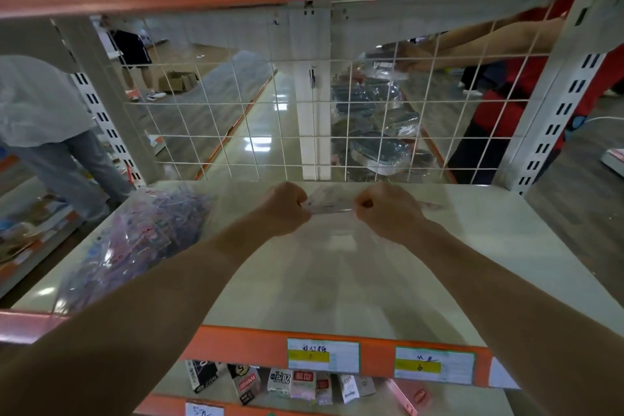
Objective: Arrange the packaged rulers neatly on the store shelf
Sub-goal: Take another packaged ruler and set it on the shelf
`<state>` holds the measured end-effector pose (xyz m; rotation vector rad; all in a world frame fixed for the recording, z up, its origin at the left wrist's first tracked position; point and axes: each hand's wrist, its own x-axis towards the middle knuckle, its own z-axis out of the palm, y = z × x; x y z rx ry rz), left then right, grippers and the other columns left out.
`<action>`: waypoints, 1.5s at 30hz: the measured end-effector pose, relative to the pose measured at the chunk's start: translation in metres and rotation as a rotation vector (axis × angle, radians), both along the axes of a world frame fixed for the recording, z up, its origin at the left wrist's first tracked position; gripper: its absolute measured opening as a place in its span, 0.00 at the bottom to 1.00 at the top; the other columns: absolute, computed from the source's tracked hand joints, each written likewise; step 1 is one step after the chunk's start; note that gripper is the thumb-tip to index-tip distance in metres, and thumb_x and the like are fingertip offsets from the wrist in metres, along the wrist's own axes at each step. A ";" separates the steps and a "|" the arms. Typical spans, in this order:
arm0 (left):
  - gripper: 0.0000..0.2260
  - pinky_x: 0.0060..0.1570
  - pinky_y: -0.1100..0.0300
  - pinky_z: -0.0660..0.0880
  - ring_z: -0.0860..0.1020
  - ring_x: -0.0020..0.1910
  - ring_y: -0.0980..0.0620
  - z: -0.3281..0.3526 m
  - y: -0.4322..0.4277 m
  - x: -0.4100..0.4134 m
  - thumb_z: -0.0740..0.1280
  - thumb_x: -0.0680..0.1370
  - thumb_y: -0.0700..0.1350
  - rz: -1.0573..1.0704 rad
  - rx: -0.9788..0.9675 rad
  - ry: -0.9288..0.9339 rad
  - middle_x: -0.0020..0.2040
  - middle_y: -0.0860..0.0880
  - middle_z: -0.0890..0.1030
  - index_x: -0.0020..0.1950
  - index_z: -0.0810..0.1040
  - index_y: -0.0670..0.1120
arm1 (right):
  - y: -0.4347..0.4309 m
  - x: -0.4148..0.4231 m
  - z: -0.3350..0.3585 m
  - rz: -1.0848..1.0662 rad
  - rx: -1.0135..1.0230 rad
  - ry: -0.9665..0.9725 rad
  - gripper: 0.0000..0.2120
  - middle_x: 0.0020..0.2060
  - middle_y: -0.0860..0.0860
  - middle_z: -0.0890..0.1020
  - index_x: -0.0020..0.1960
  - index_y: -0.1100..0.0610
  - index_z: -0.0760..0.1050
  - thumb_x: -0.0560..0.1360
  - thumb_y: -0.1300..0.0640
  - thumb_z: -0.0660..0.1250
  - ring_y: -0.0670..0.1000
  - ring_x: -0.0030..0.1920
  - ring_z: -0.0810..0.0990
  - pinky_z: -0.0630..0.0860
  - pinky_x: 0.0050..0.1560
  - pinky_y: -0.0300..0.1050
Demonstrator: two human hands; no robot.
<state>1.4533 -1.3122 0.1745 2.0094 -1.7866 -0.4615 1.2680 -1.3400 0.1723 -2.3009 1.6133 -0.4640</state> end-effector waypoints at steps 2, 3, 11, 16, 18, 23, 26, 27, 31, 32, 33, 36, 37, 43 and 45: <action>0.12 0.50 0.52 0.78 0.79 0.47 0.43 0.000 -0.011 0.001 0.68 0.73 0.41 -0.019 -0.020 -0.077 0.49 0.41 0.82 0.54 0.81 0.40 | -0.012 0.003 0.001 -0.023 0.004 0.032 0.11 0.38 0.53 0.79 0.40 0.56 0.79 0.75 0.57 0.58 0.54 0.43 0.77 0.69 0.42 0.43; 0.13 0.51 0.53 0.77 0.78 0.48 0.44 0.000 -0.016 0.001 0.68 0.73 0.43 -0.026 -0.021 -0.114 0.51 0.42 0.81 0.57 0.80 0.41 | -0.016 0.005 0.002 -0.028 0.011 0.052 0.11 0.37 0.53 0.77 0.39 0.57 0.76 0.75 0.57 0.58 0.55 0.42 0.76 0.68 0.41 0.44; 0.14 0.54 0.55 0.75 0.77 0.56 0.46 -0.003 -0.041 0.001 0.67 0.75 0.49 -0.031 0.074 -0.307 0.58 0.46 0.79 0.59 0.79 0.46 | -0.039 0.014 -0.011 -0.054 -0.004 0.153 0.10 0.48 0.56 0.82 0.48 0.57 0.81 0.72 0.58 0.62 0.58 0.51 0.80 0.71 0.48 0.42; 0.14 0.56 0.55 0.74 0.76 0.59 0.45 -0.009 -0.045 0.003 0.66 0.77 0.50 -0.032 0.094 -0.339 0.61 0.46 0.77 0.60 0.79 0.46 | -0.043 0.017 -0.010 -0.041 0.023 0.169 0.10 0.47 0.55 0.83 0.48 0.57 0.82 0.72 0.58 0.62 0.56 0.47 0.79 0.69 0.44 0.40; 0.15 0.55 0.55 0.74 0.76 0.59 0.45 -0.010 -0.045 0.003 0.65 0.78 0.50 -0.039 0.100 -0.341 0.61 0.45 0.77 0.60 0.79 0.45 | -0.044 0.017 -0.010 -0.025 0.023 0.180 0.09 0.47 0.54 0.82 0.48 0.57 0.81 0.73 0.56 0.63 0.55 0.48 0.79 0.68 0.44 0.40; 0.15 0.56 0.55 0.73 0.76 0.59 0.45 -0.010 -0.045 0.002 0.65 0.77 0.49 -0.037 0.097 -0.343 0.61 0.44 0.77 0.61 0.78 0.44 | -0.041 0.020 -0.005 0.038 0.053 0.253 0.12 0.47 0.52 0.77 0.50 0.55 0.78 0.74 0.48 0.65 0.53 0.49 0.75 0.67 0.45 0.42; 0.14 0.55 0.55 0.73 0.76 0.59 0.45 -0.012 -0.046 0.000 0.65 0.77 0.49 -0.031 0.090 -0.368 0.60 0.44 0.78 0.59 0.79 0.45 | -0.040 0.024 -0.007 0.046 0.035 0.289 0.12 0.49 0.54 0.79 0.52 0.57 0.77 0.75 0.50 0.65 0.55 0.52 0.77 0.70 0.47 0.44; 0.13 0.54 0.55 0.73 0.76 0.58 0.45 -0.013 -0.047 0.000 0.65 0.77 0.49 -0.030 0.088 -0.377 0.60 0.44 0.78 0.59 0.80 0.45 | -0.039 0.025 -0.007 0.047 0.023 0.300 0.12 0.50 0.55 0.79 0.53 0.57 0.77 0.75 0.50 0.65 0.55 0.53 0.77 0.70 0.48 0.45; 0.14 0.53 0.55 0.73 0.76 0.58 0.45 -0.012 -0.045 0.001 0.65 0.77 0.48 -0.034 0.081 -0.378 0.60 0.45 0.78 0.60 0.79 0.45 | -0.036 0.025 -0.001 0.055 -0.014 0.314 0.15 0.54 0.56 0.79 0.56 0.58 0.77 0.77 0.49 0.62 0.56 0.55 0.77 0.71 0.51 0.45; 0.14 0.52 0.56 0.73 0.76 0.58 0.45 -0.009 -0.044 0.003 0.66 0.77 0.48 -0.037 0.075 -0.373 0.59 0.45 0.78 0.60 0.79 0.45 | -0.035 0.025 0.001 0.063 -0.028 0.308 0.17 0.56 0.55 0.78 0.59 0.58 0.77 0.78 0.48 0.62 0.56 0.58 0.76 0.71 0.55 0.45; 0.13 0.51 0.57 0.73 0.76 0.57 0.46 -0.003 -0.041 0.006 0.67 0.76 0.47 -0.035 0.067 -0.363 0.58 0.46 0.78 0.60 0.79 0.45 | -0.034 0.026 0.005 0.078 -0.045 0.309 0.18 0.59 0.55 0.77 0.62 0.57 0.75 0.78 0.48 0.61 0.56 0.61 0.75 0.71 0.59 0.47; 0.14 0.50 0.60 0.72 0.77 0.57 0.47 0.016 -0.028 0.025 0.67 0.75 0.45 -0.012 0.008 -0.333 0.58 0.48 0.79 0.60 0.79 0.47 | -0.029 0.040 0.020 0.146 -0.108 0.311 0.18 0.62 0.54 0.77 0.62 0.57 0.76 0.78 0.48 0.60 0.56 0.64 0.73 0.71 0.62 0.50; 0.15 0.50 0.61 0.70 0.76 0.58 0.47 0.023 -0.023 0.034 0.66 0.75 0.45 -0.002 -0.012 -0.323 0.59 0.48 0.78 0.61 0.78 0.48 | -0.026 0.048 0.026 0.166 -0.122 0.289 0.16 0.59 0.55 0.78 0.59 0.57 0.77 0.78 0.49 0.61 0.56 0.61 0.75 0.73 0.60 0.51; 0.15 0.55 0.59 0.70 0.76 0.56 0.47 0.052 0.022 0.091 0.66 0.75 0.47 0.076 -0.015 -0.320 0.57 0.48 0.79 0.62 0.77 0.49 | 0.008 0.110 0.051 0.312 -0.103 0.128 0.14 0.53 0.53 0.81 0.58 0.56 0.79 0.78 0.51 0.62 0.53 0.52 0.78 0.75 0.55 0.49; 0.15 0.54 0.58 0.72 0.77 0.52 0.48 0.058 0.039 0.113 0.66 0.75 0.45 0.102 0.017 -0.300 0.56 0.46 0.79 0.61 0.77 0.48 | 0.019 0.132 0.054 0.370 -0.083 0.117 0.16 0.59 0.51 0.78 0.62 0.55 0.77 0.79 0.50 0.61 0.53 0.58 0.76 0.73 0.58 0.47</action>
